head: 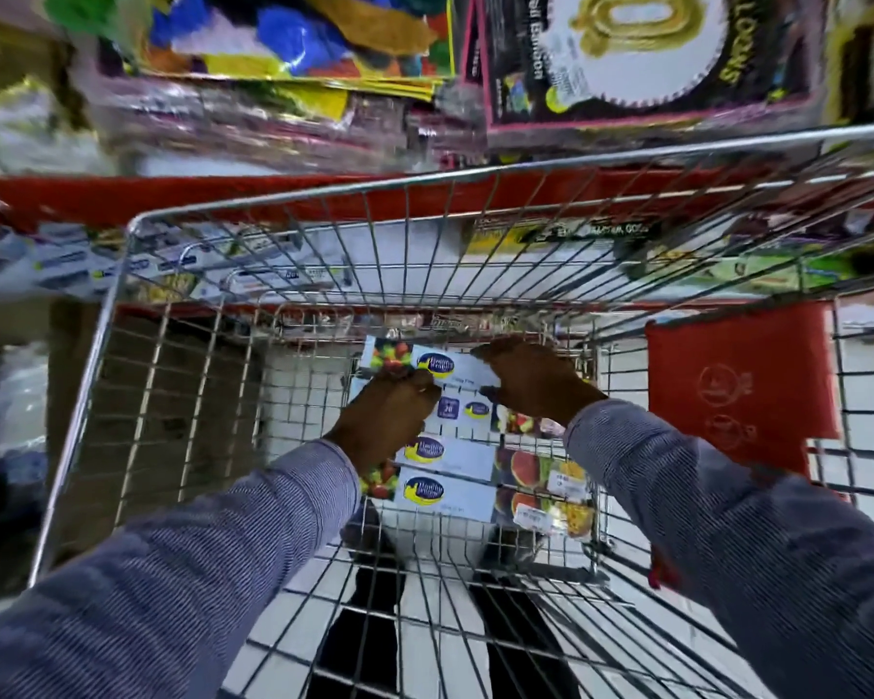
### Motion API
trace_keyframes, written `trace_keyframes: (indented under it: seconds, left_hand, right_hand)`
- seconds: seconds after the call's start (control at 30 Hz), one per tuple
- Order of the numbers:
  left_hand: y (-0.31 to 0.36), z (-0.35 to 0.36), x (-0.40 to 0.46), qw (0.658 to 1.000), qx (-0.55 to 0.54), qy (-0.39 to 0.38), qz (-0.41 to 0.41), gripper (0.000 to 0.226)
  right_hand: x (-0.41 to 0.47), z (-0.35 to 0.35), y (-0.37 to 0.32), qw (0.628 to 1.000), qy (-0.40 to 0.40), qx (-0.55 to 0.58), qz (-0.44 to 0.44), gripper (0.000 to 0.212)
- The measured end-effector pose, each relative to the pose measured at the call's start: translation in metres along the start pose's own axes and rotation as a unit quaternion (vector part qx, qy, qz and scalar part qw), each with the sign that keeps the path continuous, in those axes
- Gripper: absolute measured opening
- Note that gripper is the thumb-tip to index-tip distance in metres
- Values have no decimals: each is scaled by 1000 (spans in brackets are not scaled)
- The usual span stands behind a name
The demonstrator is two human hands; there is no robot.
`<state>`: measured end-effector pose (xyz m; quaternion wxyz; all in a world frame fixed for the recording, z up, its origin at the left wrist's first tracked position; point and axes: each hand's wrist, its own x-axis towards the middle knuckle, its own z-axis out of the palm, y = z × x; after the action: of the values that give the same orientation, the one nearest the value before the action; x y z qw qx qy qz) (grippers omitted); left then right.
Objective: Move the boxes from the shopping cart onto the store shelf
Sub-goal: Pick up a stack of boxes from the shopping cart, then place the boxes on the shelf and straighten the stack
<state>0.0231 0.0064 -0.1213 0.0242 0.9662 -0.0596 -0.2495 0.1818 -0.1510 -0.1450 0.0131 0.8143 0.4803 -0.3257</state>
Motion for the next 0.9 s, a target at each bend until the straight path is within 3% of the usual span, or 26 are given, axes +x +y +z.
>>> trace_keyframes:
  seconds: [0.3,0.5,0.73,0.9]
  left_hand:
    - [5,-1,10,999,34,-30,12,40]
    - [9,-48,-19,999,39,-7,-1,43]
    - [6,-155,-106,997,-5,78,-14,61]
    - [7,-268,-180,982,10,188,-15,57]
  right_hand:
    - [9,-12,-2,998,-24,-45,-29,64]
    - [-26,-57,-27,997,47,-44,-34,54]
    - [-114,-178,-71,985,121,-113,-55,48]
    - [-189,-296,-117,968,180,-160,-64,55]
